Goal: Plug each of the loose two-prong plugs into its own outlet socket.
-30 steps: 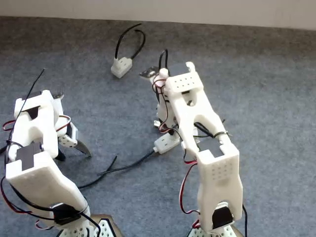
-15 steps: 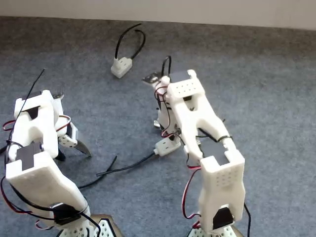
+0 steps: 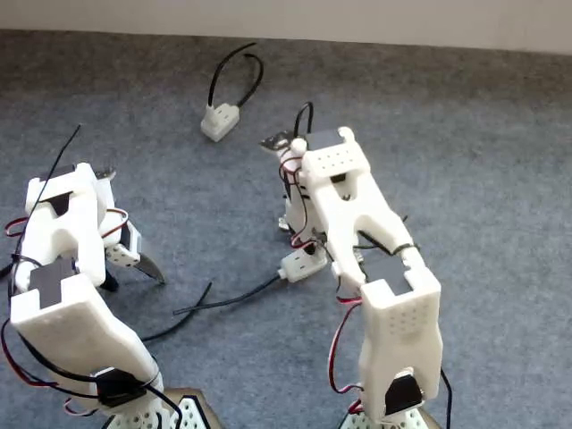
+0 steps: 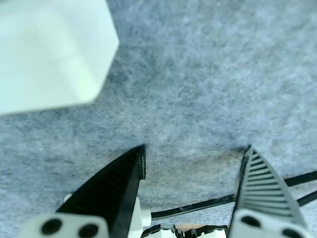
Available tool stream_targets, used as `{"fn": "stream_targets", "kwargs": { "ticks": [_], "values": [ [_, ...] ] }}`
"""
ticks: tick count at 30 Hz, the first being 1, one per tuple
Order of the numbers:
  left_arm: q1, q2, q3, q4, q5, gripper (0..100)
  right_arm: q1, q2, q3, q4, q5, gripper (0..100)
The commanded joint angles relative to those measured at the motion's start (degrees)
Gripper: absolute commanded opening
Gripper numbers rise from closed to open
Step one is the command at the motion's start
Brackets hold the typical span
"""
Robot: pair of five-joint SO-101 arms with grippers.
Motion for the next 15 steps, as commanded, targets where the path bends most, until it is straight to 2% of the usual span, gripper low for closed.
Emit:
{"fn": "stream_targets", "kwargs": {
  "ticks": [1,3,8,15],
  "values": [
    [1.3,-1.8,0.0,-1.1,-0.1,31,-0.3,-0.4,-8.4,6.7,-0.9,15.9],
    [1.3,-1.8,0.0,-1.1,-0.1,31,-0.1,-0.7,-13.4,7.1,-0.9,19.1],
    [1.3,-1.8,0.0,-1.1,-0.1,31,-0.7,-4.7,-21.4,7.1,-3.2,19.3],
    [1.3,-1.8,0.0,-1.1,-0.1,31,-0.6,-10.8,-21.9,7.1,-26.5,19.3]
  ]
}}
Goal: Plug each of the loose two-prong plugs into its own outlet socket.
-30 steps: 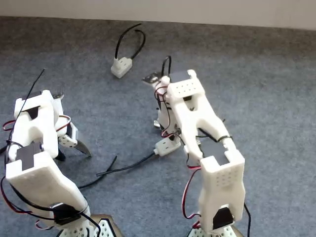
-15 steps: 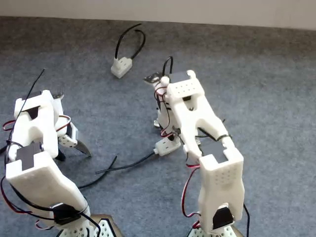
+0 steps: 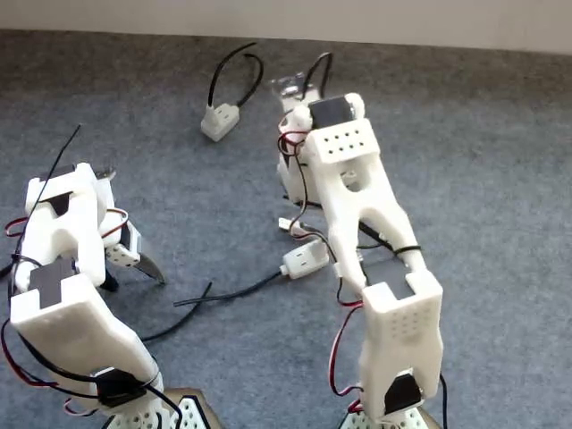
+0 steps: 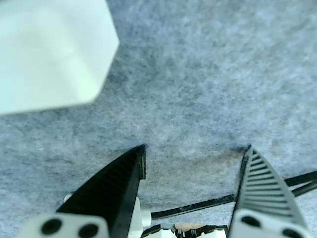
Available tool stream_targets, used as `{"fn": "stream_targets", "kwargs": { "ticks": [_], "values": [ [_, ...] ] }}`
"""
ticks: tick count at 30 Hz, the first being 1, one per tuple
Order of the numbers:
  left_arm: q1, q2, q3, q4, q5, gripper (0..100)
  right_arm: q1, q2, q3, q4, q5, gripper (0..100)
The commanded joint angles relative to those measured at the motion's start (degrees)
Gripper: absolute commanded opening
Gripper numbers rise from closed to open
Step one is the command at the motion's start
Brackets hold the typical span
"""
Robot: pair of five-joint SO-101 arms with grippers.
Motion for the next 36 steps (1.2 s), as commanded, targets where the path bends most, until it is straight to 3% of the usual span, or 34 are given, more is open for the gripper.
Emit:
{"fn": "stream_targets", "kwargs": {
  "ticks": [1,4,6,15,20,22,26,36],
  "values": [
    [1.3,-1.8,0.0,-1.1,-0.1,31,-0.6,-6.2,-2.5,2.3,-13.6,19.3],
    [1.3,-1.8,0.1,-1.1,-0.2,31,-1.4,-9.0,-1.8,2.3,-23.4,19.3],
    [1.3,-1.8,0.1,-1.1,-0.2,31,-2.9,-11.6,1.2,2.3,-25.8,19.4],
    [1.4,-1.8,0.1,-1.1,-0.2,31,-14.3,-24.4,21.1,2.2,-26.0,19.4],
    [1.5,-1.8,0.1,-1.1,-0.2,31,-14.4,-25.9,34.2,-0.2,-24.5,19.4],
    [1.5,-1.8,0.1,-1.1,-0.2,31,-14.4,-25.9,37.5,-1.1,-15.4,19.5],
    [1.5,-1.8,0.1,-1.1,-0.1,31,-14.4,-26.0,40.2,-1.4,11.6,19.5],
    [1.5,-1.8,0.1,-1.1,-0.1,31,-8.8,-25.9,42.3,-17.0,36.9,19.5]
  ]
}}
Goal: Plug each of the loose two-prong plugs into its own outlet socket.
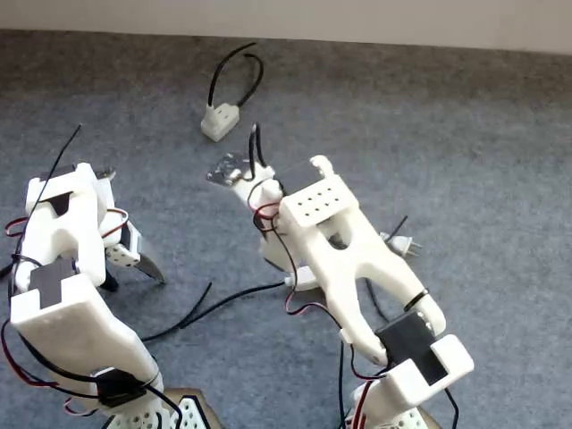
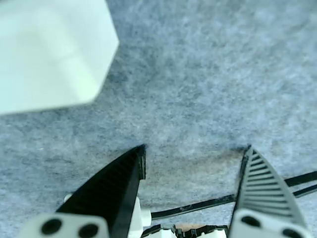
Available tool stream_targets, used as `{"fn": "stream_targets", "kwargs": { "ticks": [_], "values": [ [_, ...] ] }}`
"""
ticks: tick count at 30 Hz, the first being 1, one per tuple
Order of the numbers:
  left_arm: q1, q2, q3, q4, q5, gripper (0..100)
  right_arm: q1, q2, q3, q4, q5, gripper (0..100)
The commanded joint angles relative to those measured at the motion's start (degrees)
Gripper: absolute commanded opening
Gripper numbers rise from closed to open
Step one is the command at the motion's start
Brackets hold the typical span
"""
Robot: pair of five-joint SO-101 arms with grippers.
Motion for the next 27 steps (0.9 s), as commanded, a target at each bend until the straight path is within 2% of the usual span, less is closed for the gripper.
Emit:
{"fn": "stream_targets", "kwargs": {
  "ticks": [1,5,7,15,18,22,27],
  "values": [
    [1.4,-1.8,0.1,-1.1,-0.1,31,2.2,-2.6,2.2,-3.0,9.6,19.5],
    [1.4,-1.8,0.0,-1.1,-0.1,31,2.3,-2.4,10.2,-3.4,18.8,19.5],
    [1.5,-1.8,-0.1,-1.1,-0.1,31,2.2,-2.5,14.5,-4.4,21.0,19.5],
    [1.5,-1.8,-0.1,-1.1,-0.1,31,4.5,-2.5,24.4,-22.3,21.2,19.1],
    [1.5,-1.8,-0.1,-1.1,-0.1,31,5.9,-2.8,24.6,-24.0,17.8,17.9],
    [1.5,-1.8,-0.1,-1.1,-0.1,31,9.6,-3.0,17.1,-18.2,10.5,8.4],
    [1.5,-1.8,-0.1,-1.1,-0.1,31,19.0,-3.0,3.4,-10.1,3.7,9.8]
  ]
}}
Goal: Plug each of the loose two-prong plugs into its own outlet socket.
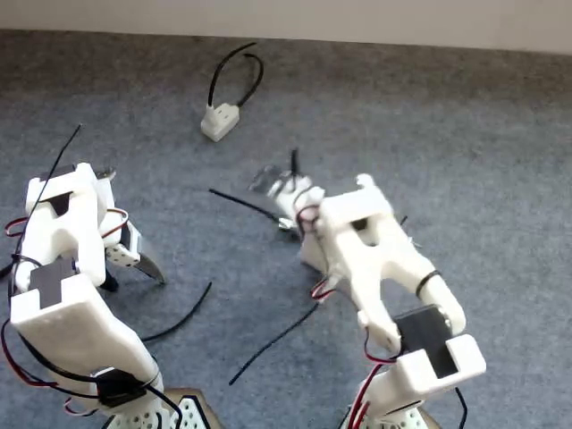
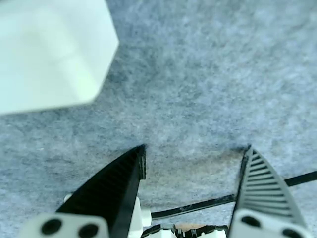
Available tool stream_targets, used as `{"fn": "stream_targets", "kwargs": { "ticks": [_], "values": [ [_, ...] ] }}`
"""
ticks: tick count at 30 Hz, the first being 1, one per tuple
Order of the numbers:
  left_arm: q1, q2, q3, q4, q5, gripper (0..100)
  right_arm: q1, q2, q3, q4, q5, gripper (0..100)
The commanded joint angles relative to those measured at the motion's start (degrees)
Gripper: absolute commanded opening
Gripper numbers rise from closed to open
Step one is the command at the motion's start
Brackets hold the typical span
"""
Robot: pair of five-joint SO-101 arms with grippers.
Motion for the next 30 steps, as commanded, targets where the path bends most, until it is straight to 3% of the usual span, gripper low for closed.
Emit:
{"fn": "stream_targets", "kwargs": {
  "ticks": [1,7,13,23,27,30],
  "values": [
    [1.5,-1.8,-0.1,-1.1,-0.1,31,7.3,-3.0,-11.0,4.2,-3.9,9.8],
    [1.5,-1.8,-0.1,-1.1,-0.1,31,15.3,-2.9,-20.4,4.2,-4.1,9.8],
    [1.5,-1.8,0.0,-1.1,-0.1,31,17.6,-2.3,-24.8,-6.8,-16.2,9.8],
    [1.5,-1.8,0.0,-1.1,0.0,31,24.0,9.0,-26.4,-33.8,-50.2,9.8],
    [1.5,-1.8,0.0,-1.1,0.0,31,26.3,15.9,-32.1,-39.5,-67.1,9.8],
    [1.5,-1.8,0.0,-1.1,0.0,31,26.5,23.0,-39.0,-44.2,-74.9,9.8]
  ]
}}
